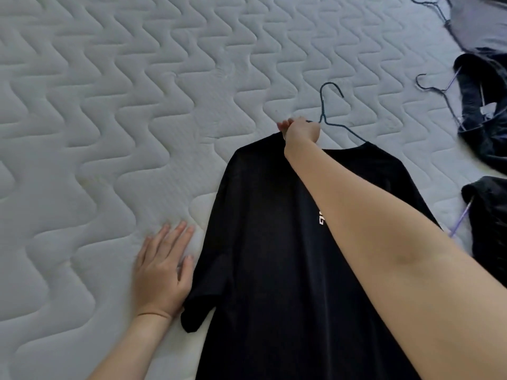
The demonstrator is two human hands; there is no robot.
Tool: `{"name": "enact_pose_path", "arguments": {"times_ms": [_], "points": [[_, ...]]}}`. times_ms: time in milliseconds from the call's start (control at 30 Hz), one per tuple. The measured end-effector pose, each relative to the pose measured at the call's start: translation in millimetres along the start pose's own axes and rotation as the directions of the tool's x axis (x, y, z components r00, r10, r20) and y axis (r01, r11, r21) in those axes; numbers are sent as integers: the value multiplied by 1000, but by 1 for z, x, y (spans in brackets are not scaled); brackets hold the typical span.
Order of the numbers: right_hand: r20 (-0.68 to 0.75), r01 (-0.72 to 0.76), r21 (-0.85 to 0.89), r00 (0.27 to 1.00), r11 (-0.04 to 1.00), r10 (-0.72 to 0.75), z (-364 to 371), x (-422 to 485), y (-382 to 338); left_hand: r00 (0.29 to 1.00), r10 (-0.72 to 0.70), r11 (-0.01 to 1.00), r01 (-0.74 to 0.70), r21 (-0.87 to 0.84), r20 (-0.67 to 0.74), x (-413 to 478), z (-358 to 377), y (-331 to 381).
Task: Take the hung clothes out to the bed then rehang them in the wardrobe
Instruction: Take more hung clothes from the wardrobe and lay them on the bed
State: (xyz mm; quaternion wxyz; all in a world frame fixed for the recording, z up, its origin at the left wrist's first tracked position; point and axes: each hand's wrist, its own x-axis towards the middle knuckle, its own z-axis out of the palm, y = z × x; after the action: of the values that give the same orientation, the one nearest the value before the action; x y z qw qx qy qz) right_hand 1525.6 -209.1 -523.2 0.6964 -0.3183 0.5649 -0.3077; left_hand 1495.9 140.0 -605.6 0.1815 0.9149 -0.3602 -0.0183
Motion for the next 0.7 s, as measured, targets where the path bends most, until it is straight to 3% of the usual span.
{"name": "enact_pose_path", "arguments": {"times_ms": [167,267,300,367,467,533,700], "points": [[-91,-46,-337,996,940,16,-16,23,4,999,16,1000,-17,-19,-52,-1,3,-1],[-85,43,-624,989,780,-123,-21,27,5,998,27,999,-28,-18,-62,-2,6,-2],[-76,59,-640,987,766,-140,-23,30,6,998,28,999,-29,-18,-60,-2,5,-2],[-17,62,-605,996,794,-90,-27,27,3,997,26,999,-27,-25,-67,-1,5,-1],[95,35,-415,995,909,6,-39,13,-4,996,28,999,-31,-34,-80,1,5,0],[116,71,-377,993,923,-29,-57,-13,-6,998,18,999,-20,-40,-52,0,2,0],[149,75,-315,988,946,-29,-160,-139,-9,954,-149,979,179,-95,258,11,-36,19]]}}
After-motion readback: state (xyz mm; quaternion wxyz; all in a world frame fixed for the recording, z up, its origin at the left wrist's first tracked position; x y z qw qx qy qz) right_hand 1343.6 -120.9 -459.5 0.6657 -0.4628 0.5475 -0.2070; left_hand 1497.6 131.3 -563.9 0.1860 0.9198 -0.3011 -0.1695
